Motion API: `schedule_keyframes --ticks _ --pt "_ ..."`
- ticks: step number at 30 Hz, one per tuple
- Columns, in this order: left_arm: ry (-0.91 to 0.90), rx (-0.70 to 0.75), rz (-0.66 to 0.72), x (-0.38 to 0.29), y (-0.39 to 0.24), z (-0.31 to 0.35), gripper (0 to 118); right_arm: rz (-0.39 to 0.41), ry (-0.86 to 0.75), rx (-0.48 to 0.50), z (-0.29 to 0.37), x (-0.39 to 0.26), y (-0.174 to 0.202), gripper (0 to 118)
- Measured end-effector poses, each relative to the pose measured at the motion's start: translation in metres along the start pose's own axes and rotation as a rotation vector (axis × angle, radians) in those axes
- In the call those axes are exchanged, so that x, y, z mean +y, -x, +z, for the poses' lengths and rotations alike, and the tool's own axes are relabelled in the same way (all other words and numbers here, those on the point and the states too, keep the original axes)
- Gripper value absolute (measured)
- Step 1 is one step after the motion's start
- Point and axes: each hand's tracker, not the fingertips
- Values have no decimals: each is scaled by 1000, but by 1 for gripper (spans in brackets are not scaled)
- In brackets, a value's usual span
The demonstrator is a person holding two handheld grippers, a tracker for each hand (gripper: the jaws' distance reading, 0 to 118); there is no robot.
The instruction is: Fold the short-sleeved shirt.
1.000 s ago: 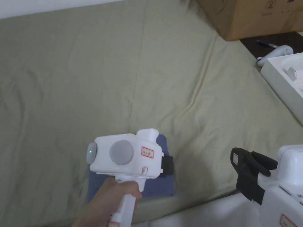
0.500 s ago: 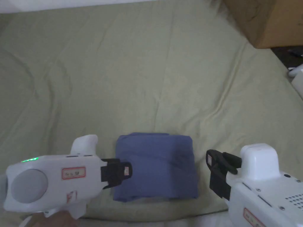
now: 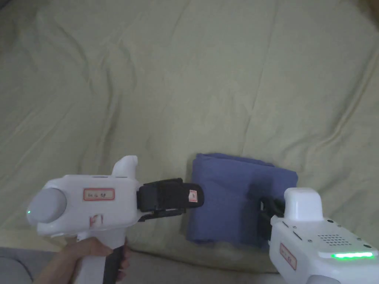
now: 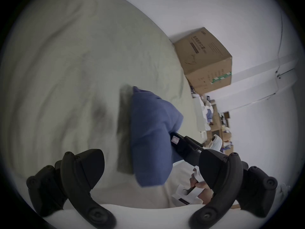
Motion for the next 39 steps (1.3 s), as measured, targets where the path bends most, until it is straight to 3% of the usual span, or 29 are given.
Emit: schedule_keyframes --ticks 5,9,10,13,15,17,21,24,31,39 --pt "89 -4 63 26 22 -55 115 -16 5 -4 -3 0 -1 0" --pt "102 -201 91 34 25 -75 111 -9 4 -4 -3 -1 -1 0" --pt "133 -214 125 35 30 -80 103 -9 6 -3 -4 0 -2 0" --pt "147 -122 96 35 22 -92 40 -14 8 -5 -3 0 -1 0" --pt "139 -17 12 29 22 -95 32 -12 11 -11 -4 0 -2 0" --pt "141 -186 154 28 41 -90 30 -27 -4 -8 -3 -1 -2 0" --pt "128 -148 148 25 36 -86 30 -37 -175 -71 20 11 12 0" --pt "130 -90 97 25 15 -79 30 37 -321 -83 55 33 25 0" --pt "78 26 55 33 6 -24 30 39 -568 -110 134 69 43 0" --pt "-14 335 7 86 54 96 30 153 -657 -130 162 86 79 0"
